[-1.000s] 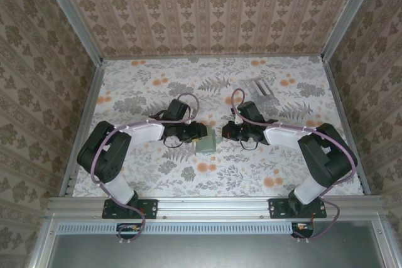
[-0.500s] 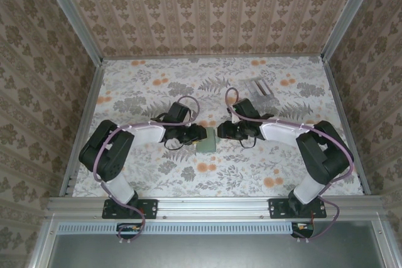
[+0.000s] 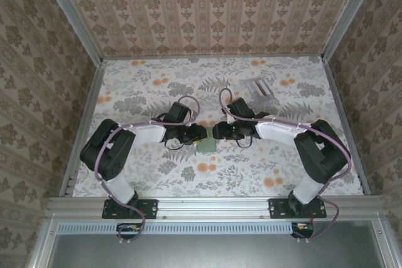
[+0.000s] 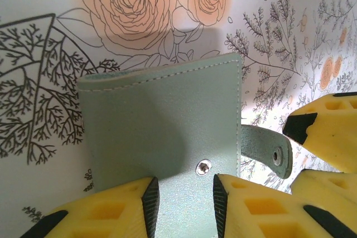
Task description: Put the credit cards into the card holder
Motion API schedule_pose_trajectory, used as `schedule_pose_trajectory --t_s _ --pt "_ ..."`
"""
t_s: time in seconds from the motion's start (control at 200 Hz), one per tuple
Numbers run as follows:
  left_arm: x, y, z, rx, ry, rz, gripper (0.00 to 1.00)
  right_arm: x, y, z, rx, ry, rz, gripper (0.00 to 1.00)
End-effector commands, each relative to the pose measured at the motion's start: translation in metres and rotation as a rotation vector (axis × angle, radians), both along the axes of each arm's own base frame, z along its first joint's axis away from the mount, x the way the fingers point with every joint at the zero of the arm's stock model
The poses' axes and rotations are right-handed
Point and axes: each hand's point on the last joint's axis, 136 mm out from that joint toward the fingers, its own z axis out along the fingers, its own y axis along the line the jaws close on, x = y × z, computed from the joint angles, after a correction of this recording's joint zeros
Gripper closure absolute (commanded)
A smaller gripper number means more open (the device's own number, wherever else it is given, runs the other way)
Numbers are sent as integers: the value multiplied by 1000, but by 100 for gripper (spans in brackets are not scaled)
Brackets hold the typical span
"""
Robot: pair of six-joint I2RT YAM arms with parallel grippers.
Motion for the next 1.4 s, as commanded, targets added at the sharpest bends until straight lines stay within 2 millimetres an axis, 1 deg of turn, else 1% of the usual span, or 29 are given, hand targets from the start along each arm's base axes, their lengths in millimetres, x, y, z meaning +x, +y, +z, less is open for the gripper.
schedule_pose_trajectory --t_s 0.0,0.115,0.22,0.325,0.415,0.5,0.585,0.635,0.735,0.78,0.845,0.985,1.07,1.14,1.18,1.215,1.28,1.395 --pt "-2 4 -19 55 38 23 65 3 -1 4 -40 -10 -2 49" --pt "-2 4 -20 52 42 25 65 3 -1 -1 -77 -8 -1 49" --pt "-3 4 -21 48 45 25 66 3 3 2 -84 -20 8 44" --pt "-3 4 -20 45 46 30 66 4 9 4 -86 -30 17 43" --pt "-2 5 -18 42 46 33 66 5 4 -1 -134 -30 5 46" --pt "-1 5 -18 43 47 35 66 6 -2 -5 -187 -31 -7 46" --pt "-2 5 -19 43 51 34 66 6 -3 -6 -218 -34 -9 46" --pt "-1 5 -19 43 50 34 66 6 -4 -7 -233 -34 -16 49" --pt "-1 4 -18 38 49 34 67 7 -8 -6 -252 -42 -32 63" --pt "-2 4 -18 38 50 32 67 8 -8 -4 -247 -50 -32 67" --pt "-1 4 -17 37 48 30 67 8 -8 -1 -244 -57 -33 70" --pt "-1 4 -17 37 48 29 67 8 -6 9 -249 -88 -22 70" --pt "-2 3 -17 36 50 26 67 9 -6 12 -248 -97 -22 72" --pt "-2 3 -17 35 51 25 67 9 -6 13 -249 -99 -15 80" --pt "-2 3 -17 34 48 24 67 8 -5 14 -249 -101 -10 82" --pt "-2 2 -17 35 49 22 67 8 -5 14 -249 -100 -8 82" --pt "-3 2 -17 34 52 18 67 7 -4 15 -247 -107 -3 76" --pt "-2 2 -18 37 53 22 67 7 -4 17 -244 -110 -5 73"
